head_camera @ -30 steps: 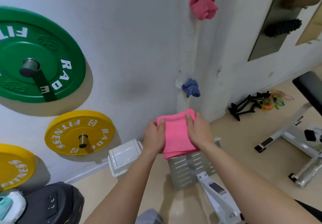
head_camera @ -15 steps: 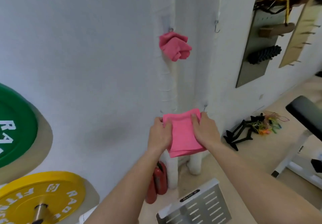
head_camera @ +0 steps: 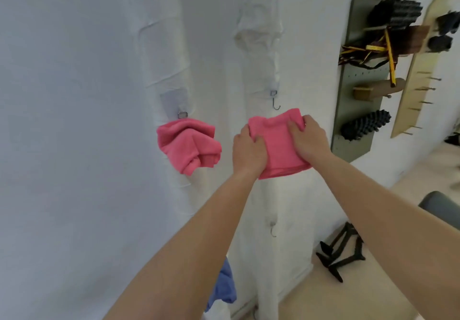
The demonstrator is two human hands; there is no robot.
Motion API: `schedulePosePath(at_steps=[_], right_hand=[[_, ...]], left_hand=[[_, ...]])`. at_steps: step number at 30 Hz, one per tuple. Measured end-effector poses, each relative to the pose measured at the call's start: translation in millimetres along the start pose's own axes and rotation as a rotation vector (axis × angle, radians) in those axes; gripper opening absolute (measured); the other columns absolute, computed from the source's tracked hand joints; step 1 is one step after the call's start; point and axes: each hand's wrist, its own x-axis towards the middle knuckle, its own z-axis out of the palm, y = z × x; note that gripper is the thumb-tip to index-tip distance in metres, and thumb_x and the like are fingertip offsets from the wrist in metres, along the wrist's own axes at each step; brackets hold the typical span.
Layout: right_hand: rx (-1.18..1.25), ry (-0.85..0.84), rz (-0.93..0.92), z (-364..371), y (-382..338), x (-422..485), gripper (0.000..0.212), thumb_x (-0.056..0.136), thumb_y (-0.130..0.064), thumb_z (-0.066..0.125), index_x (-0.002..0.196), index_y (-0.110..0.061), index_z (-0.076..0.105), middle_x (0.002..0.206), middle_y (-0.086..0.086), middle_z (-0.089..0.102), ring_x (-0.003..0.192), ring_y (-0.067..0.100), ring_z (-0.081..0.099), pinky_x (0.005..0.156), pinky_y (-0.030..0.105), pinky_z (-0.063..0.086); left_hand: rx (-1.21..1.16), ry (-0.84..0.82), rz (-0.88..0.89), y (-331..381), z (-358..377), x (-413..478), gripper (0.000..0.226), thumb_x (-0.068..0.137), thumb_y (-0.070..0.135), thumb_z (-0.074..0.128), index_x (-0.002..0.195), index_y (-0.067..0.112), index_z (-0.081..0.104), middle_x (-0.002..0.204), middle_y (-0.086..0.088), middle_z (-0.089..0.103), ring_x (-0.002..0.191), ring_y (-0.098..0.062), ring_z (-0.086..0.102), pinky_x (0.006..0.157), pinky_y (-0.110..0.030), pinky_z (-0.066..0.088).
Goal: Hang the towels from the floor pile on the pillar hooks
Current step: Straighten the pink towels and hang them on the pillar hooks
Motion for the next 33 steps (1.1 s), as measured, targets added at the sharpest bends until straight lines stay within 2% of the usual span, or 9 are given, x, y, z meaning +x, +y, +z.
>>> schedulePosePath(at_steps=[4,10,14,19,23,25,29,31,33], right_hand=[[0.107,0.007,-0.018,-3.9,7.3,82.6,0.039,0.097,-0.043,0.053,0.118,-0.01,0.056,0.104,0.004,0.059,0.093,0.025,0.054,0.079,0.033,0.039],[0.196,0.054,-0.035,8.0,15.6,174.3,0.048,0.093,-0.046,0.06,0.125,-0.011,0.056,0.11,0.002,0.06,0.098,0.021,0.056,0.081,0.032,0.042],[0.136,0.023,-0.025,26.1,33.6,198.2,0.044,0.091,-0.046,0.063,0.118,-0.011,0.06,0.102,0.001,0.06,0.095,0.021,0.057,0.081,0.031,0.041],[0.204,-0.027,0.076,42.4,55.6,204.2,0.029,0.082,-0.041,0.075,0.093,-0.016,0.068,0.082,0.0,0.068,0.086,0.024,0.067,0.074,0.031,0.049],[0.267,-0.116,0.142,41.4,63.4,199.1,0.039,0.078,-0.039,0.08,0.102,-0.014,0.062,0.092,0.008,0.071,0.084,0.025,0.068,0.078,0.037,0.056],[0.319,-0.083,0.068,41.8,63.7,192.7,0.044,0.078,-0.032,0.079,0.111,-0.016,0.055,0.097,0.007,0.07,0.085,0.025,0.068,0.08,0.04,0.057],[0.259,0.003,-0.225,37.5,60.6,178.7,0.019,0.087,-0.016,0.068,0.106,-0.019,0.068,0.105,-0.003,0.068,0.085,0.018,0.067,0.083,0.038,0.056],[0.323,-0.06,-0.174,32.7,61.3,170.8,0.019,0.092,-0.018,0.061,0.106,-0.019,0.074,0.104,-0.005,0.073,0.089,0.017,0.069,0.087,0.037,0.056],[0.428,-0.158,-0.134,27.8,64.6,162.2,0.022,0.097,-0.021,0.055,0.104,-0.015,0.075,0.094,-0.007,0.073,0.085,0.014,0.067,0.082,0.036,0.054]], left_hand=[[-0.005,0.041,0.041,24.8,36.2,67.8,0.046,0.097,0.017,0.048,0.143,0.012,0.047,0.13,-0.013,0.057,0.117,-0.029,0.057,0.101,-0.034,0.043],[-0.115,0.146,0.075,29.4,68.7,144.0,0.049,0.094,0.021,0.055,0.142,0.016,0.048,0.129,-0.004,0.06,0.116,-0.023,0.059,0.105,-0.04,0.046],[-0.212,0.193,0.041,10.4,84.4,161.5,0.035,0.091,0.02,0.058,0.124,0.024,0.048,0.107,0.006,0.064,0.095,-0.016,0.065,0.089,-0.038,0.054],[-0.191,0.24,0.011,-15.5,90.9,166.5,0.022,0.087,0.019,0.062,0.102,0.021,0.047,0.081,0.012,0.059,0.073,-0.009,0.061,0.067,-0.026,0.048],[-0.27,0.153,-0.156,-39.5,97.4,160.0,0.023,0.079,0.026,0.065,0.094,0.023,0.048,0.08,0.004,0.061,0.076,-0.021,0.066,0.072,-0.048,0.06],[-0.274,0.128,-0.186,-39.7,97.9,156.6,0.024,0.08,0.025,0.066,0.096,0.023,0.048,0.083,0.005,0.06,0.076,-0.021,0.065,0.073,-0.048,0.06],[-0.034,0.282,0.153,-29.1,92.8,151.3,0.027,0.083,0.019,0.064,0.105,0.024,0.05,0.106,0.004,0.054,0.084,-0.017,0.06,0.069,-0.032,0.052],[0.067,0.291,0.342,-27.5,91.9,148.7,0.029,0.086,0.014,0.06,0.111,0.028,0.056,0.113,0.005,0.051,0.09,-0.017,0.06,0.072,-0.028,0.05],[0.109,0.234,0.407,-26.9,94.3,144.4,0.029,0.091,0.015,0.056,0.117,0.027,0.062,0.113,0.006,0.053,0.095,-0.016,0.06,0.077,-0.03,0.05]])
